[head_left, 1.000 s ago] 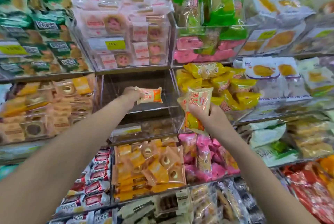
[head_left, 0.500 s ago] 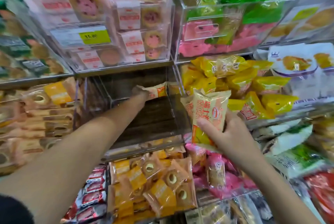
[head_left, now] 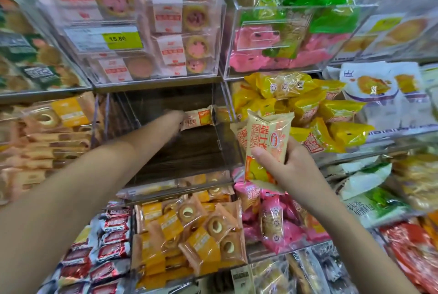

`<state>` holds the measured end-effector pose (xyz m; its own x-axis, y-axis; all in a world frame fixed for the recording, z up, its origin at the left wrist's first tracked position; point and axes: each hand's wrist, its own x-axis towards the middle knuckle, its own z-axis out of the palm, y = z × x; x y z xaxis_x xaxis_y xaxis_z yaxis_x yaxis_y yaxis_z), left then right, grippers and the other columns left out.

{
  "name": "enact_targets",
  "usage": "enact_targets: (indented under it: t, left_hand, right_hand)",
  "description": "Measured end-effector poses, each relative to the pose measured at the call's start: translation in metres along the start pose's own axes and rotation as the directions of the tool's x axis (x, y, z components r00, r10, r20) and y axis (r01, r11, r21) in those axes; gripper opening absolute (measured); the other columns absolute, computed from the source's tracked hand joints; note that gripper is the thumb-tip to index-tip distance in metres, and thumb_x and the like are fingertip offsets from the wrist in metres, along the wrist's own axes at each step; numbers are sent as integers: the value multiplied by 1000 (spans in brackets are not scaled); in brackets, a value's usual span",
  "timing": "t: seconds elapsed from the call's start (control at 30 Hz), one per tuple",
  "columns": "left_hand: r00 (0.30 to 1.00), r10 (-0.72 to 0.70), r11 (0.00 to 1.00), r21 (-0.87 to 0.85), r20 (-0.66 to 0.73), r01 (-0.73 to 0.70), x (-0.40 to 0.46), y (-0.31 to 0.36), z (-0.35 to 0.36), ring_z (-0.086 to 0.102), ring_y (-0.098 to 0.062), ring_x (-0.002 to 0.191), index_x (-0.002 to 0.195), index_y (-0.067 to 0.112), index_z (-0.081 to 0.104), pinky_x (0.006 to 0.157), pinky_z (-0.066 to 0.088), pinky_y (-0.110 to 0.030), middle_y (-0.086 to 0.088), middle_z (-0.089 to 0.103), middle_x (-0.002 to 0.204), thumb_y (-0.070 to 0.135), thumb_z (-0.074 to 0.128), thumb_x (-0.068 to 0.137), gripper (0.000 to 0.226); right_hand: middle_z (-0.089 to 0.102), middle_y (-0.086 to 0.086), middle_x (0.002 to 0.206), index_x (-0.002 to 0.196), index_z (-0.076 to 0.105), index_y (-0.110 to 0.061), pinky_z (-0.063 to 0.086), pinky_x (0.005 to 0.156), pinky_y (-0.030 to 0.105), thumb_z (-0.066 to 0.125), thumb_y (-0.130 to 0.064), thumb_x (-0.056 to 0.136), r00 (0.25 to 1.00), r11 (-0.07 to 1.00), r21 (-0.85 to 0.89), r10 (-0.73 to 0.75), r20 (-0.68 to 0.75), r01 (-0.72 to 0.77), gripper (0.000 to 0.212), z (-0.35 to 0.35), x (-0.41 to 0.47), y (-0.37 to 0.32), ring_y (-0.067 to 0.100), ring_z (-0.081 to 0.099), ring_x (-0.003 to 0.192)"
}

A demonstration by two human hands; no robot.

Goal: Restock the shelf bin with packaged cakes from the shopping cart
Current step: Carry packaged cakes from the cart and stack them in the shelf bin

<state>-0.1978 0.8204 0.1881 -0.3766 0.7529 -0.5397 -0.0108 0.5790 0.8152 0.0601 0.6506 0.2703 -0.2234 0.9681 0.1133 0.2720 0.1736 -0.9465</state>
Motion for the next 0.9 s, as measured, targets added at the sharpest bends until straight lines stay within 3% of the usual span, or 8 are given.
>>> enact_targets:
  t: [0.13, 0.23, 0.3, 0.37, 0.43, 0.53, 0.7, 0.9]
  left_hand:
    - [962, 273, 955, -114, -17, -273, -90, 10, -8, 60, -13, 86, 97, 18, 54, 76, 51, -29, -3, 61, 99, 19, 54, 93, 5]
    - [846, 504, 863, -135, 172, -487, -157, 5, -5, 62, -9, 100, 94, 25, 60, 87, 50, -27, 8, 65, 100, 29, 53, 94, 9]
    - [818, 445, 886, -46, 366, -461, -188, -3, -4, 58, -20, 115, 107, 19, 61, 97, 47, -36, 4, 64, 111, 35, 56, 89, 24]
    - [694, 464, 816, 41, 551, -577, -211, -17, -12, 55, -16, 119, 129, 18, 50, 100, 46, -34, 7, 58, 122, 45, 66, 77, 61]
    - [573, 558, 683, 59, 600, -728, -232, -25, -21, 58, 8, 103, 130, 34, 40, 85, 48, -14, 19, 54, 117, 48, 64, 81, 56]
    - [515, 603, 647, 5, 610, -763, -252, -33, -36, 59, 12, 89, 117, 44, 44, 74, 45, -8, 19, 58, 108, 42, 64, 82, 40]
    - [558, 746, 630, -114, 363, -768, -254, -52, -28, 62, 9, 77, 101, 36, 58, 63, 45, -7, 25, 66, 84, 40, 60, 78, 24]
    - [784, 601, 757, -423, 152, -498, -253, -90, -15, 69, -8, 84, 104, 30, 61, 67, 53, -24, 7, 73, 87, 53, 59, 82, 32]
  right_hand:
    - [69, -16, 100, 119, 53, -25, 48, 66, 7, 69, -49, 65, 993, 999, 40, 24, 111, -29, 61, -9, -5, -4, -5, 65, 88]
    - [65, -11, 106, 126, 44, -25, 49, 66, 11, 80, -38, 68, 974, 998, -31, 68, 215, -63, 70, -9, -12, -10, -3, 65, 87]
    - [65, -10, 103, 123, 43, -27, 49, 62, 13, 82, -35, 68, 967, 995, -86, 67, 245, -47, 68, -6, -16, -15, -3, 65, 82]
    - [64, -10, 98, 118, 45, -29, 49, 57, 14, 82, -40, 66, 964, 988, -156, 52, 262, -11, 65, -1, -22, -22, -2, 64, 76]
    - [64, -9, 95, 115, 47, -28, 50, 55, 17, 82, -43, 65, 960, 980, -195, 27, 277, 28, 63, 1, -27, -28, 1, 64, 75]
    - [66, -9, 97, 114, 49, -30, 55, 60, 20, 80, -52, 58, 952, 978, -202, 22, 304, 42, 68, 5, -35, -34, 3, 66, 79]
    - [58, -12, 118, 128, 43, -32, 53, 80, 21, 68, -78, 45, 968, 996, -85, 23, 250, -2, 98, 1, -43, -28, -1, 60, 101]
    - [69, -3, 111, 112, 57, -31, 52, 89, 34, 76, -67, 54, 963, 924, 335, 100, 250, -183, 70, 24, -55, -9, 13, 66, 103]
